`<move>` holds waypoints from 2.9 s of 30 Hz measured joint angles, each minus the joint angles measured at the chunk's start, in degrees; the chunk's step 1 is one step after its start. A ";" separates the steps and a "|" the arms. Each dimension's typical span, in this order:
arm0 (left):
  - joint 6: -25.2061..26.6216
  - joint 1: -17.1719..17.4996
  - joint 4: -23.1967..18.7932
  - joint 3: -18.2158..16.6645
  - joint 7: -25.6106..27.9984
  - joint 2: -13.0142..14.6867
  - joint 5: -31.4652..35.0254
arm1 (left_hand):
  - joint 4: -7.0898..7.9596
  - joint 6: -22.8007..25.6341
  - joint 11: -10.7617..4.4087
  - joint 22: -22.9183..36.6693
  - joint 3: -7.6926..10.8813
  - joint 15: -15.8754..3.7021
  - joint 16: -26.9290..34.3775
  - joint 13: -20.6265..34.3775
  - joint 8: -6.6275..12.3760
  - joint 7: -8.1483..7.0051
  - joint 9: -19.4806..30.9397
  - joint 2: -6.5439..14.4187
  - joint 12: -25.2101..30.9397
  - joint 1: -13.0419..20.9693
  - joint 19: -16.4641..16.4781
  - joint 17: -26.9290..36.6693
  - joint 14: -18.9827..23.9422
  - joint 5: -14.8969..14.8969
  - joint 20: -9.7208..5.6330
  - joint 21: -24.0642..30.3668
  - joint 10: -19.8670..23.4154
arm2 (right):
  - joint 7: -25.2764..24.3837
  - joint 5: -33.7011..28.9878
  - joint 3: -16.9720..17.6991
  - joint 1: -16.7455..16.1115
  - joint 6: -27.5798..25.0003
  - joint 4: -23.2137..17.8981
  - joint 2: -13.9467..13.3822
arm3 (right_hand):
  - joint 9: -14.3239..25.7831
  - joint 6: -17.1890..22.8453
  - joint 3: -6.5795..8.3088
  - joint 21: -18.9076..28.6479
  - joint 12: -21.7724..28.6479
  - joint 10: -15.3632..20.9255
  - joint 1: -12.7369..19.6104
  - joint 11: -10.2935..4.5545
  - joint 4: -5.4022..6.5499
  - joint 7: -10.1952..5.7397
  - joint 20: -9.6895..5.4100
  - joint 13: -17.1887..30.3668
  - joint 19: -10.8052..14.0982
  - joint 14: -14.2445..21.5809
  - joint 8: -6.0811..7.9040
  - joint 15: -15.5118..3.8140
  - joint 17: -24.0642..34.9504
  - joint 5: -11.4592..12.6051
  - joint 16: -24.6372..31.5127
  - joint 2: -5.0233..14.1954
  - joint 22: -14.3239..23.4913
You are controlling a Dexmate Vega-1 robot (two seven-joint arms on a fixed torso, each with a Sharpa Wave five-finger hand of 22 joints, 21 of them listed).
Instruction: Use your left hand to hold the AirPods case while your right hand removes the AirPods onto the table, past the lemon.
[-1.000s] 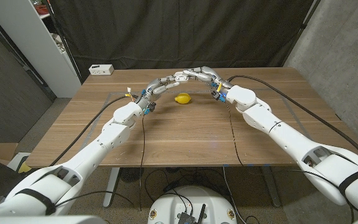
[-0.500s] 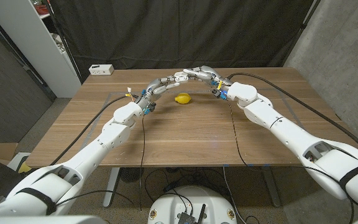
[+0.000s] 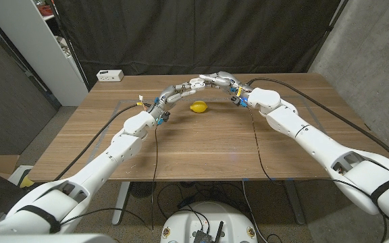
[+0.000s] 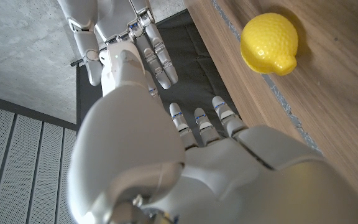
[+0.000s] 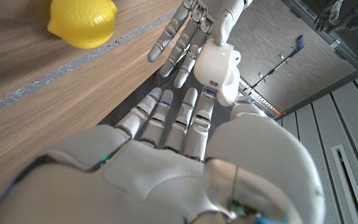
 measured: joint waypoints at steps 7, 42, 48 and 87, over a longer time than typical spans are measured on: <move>-0.23 0.11 -0.09 0.04 0.03 0.01 0.06 | -0.32 0.86 0.00 0.00 0.33 0.00 0.00 0.00 0.00 0.86 0.00 -0.23 0.00 -0.97 0.00 0.00 0.00 -0.01 0.00 0.00 0.00 | -0.57 -0.46 -0.08 -0.18 -1.59 -1.48 -0.70 | -0.89 0.07 -0.17 0.00 -0.21 0.44 -1.67 0.44 0.49 1.59 0.00 -0.28 0.00 0.80 -0.77 0.19 0.88 0.01 0.90 -0.16 0.27; -0.40 0.05 0.60 0.18 -0.30 -0.35 -0.05 | -0.50 0.98 -0.31 0.00 1.27 0.00 0.00 0.00 0.00 1.17 0.00 -0.25 -0.25 -1.70 0.00 0.02 0.00 0.05 0.00 0.00 -0.30 | -2.07 0.31 0.22 -0.01 -6.02 -2.94 -1.24 | -3.39 -9.12 -1.59 0.00 -4.03 -5.65 -9.78 3.06 3.15 3.90 1.64 -1.07 -0.43 -0.56 -5.80 0.25 2.17 0.01 0.44 -1.08 0.26; -0.40 -0.23 1.12 0.27 -0.52 -0.52 -0.10 | -0.50 0.97 -0.31 0.00 1.27 0.00 0.00 0.00 0.00 1.16 0.00 -0.26 -0.25 -1.71 0.00 0.02 0.00 0.00 0.00 0.00 -0.30 | -1.53 0.82 0.07 0.53 -7.72 -2.73 -1.21 | -3.39 -15.15 -2.39 0.00 -5.65 -10.18 -11.88 4.04 2.83 5.00 2.43 -0.89 -1.65 -4.22 -6.00 0.20 3.26 0.01 -0.71 -1.47 0.26; -1.11 -1.59 3.54 0.26 -1.33 -1.44 -0.28 | -1.51 0.98 -0.31 0.00 2.30 0.00 0.00 0.00 0.00 1.18 0.00 -0.22 -0.46 -2.45 -0.11 0.02 0.00 -0.10 0.11 0.00 -0.30 | -13.52 -5.23 3.69 -5.54 -2.49 -11.25 -5.12 | -1.54 -25.05 1.10 0.00 -3.99 -22.24 3.92 1.64 -14.28 -10.38 4.48 -4.07 -5.53 -13.98 -0.44 1.04 -4.06 3.14 -5.45 -7.03 0.11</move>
